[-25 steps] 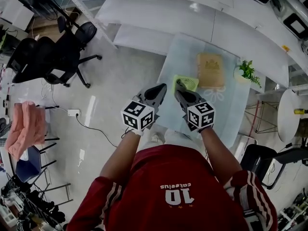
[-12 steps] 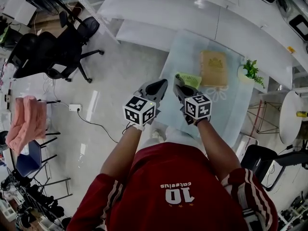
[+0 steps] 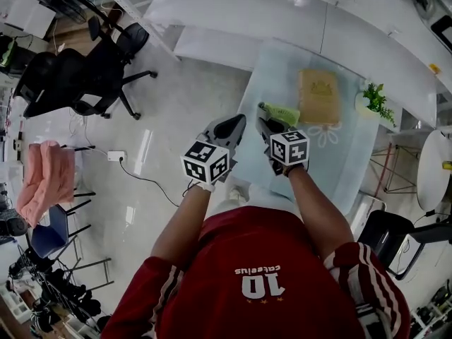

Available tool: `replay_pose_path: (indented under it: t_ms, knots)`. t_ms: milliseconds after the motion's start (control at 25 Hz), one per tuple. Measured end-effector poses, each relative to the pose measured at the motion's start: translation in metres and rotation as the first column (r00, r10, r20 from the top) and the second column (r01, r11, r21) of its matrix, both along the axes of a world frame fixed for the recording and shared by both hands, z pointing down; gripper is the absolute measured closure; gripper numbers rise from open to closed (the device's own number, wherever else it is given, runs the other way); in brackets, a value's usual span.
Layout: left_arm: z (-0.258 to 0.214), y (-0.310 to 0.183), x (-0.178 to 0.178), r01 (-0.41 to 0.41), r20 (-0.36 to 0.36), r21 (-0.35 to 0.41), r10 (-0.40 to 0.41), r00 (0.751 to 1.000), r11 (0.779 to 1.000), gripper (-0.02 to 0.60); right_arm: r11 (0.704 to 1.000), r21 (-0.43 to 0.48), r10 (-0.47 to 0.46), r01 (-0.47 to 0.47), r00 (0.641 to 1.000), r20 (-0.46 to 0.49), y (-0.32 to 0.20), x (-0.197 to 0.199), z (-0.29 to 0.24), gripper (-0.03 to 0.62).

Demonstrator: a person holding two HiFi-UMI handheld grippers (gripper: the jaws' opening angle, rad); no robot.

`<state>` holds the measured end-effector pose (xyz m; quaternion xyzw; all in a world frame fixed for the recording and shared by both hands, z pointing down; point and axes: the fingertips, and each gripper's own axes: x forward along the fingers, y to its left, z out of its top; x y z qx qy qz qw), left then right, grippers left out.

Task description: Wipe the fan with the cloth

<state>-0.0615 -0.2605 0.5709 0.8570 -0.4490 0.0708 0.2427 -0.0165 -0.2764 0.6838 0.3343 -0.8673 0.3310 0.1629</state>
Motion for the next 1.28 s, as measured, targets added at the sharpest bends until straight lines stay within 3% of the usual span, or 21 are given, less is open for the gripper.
replay_pose_path:
  t_ms: [1280]
  knots:
    - [-0.006, -0.010, 0.008, -0.024, -0.004, 0.015, 0.024, 1.000, 1.000, 0.581, 0.991, -0.030, 0.125, -0.127, 0.990, -0.065, -0.011, 0.038, 0.017, 0.579]
